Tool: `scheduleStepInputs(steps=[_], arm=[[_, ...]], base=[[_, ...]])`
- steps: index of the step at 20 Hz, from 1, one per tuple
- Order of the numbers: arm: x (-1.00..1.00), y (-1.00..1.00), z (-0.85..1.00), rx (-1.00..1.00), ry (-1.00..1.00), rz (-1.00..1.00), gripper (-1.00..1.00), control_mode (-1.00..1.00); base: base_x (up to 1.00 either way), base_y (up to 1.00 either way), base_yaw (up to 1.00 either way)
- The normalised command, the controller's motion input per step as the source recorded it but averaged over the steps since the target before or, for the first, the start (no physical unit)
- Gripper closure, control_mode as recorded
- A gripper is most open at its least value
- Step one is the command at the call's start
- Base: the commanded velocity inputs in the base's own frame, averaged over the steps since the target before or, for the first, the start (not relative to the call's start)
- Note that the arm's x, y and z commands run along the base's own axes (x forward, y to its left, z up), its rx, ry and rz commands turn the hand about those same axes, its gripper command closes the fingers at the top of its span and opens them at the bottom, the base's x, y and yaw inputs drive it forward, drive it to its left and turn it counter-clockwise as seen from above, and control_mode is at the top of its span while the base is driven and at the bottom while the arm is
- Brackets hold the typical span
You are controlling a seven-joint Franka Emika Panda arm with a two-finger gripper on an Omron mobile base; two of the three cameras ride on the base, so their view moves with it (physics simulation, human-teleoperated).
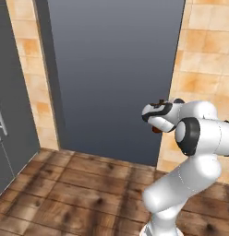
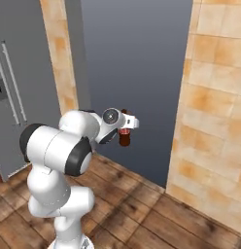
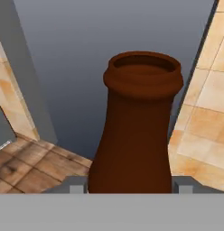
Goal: Place the large bottle from the dining counter next to the other large bottle outside the sink, and place the small bottle from the dining counter next to the other small bottle inside the sink.
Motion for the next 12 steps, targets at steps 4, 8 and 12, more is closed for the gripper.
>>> scheduleStepInputs(steps=[4, 8, 12], arm=[[0.0, 0.0, 0.0, 0.0, 0.0, 0.0, 1.0, 1.0], [0.0, 0.0, 0.0, 0.0, 0.0, 0.0, 1.0, 1.0], [0.0, 0.0, 0.0, 0.0, 0.0, 0.0, 1.0, 1.0]], base=[[0.0, 0.87, 0.39], [0.0, 0.91, 0.41], [0.0, 0.95, 0.42]])
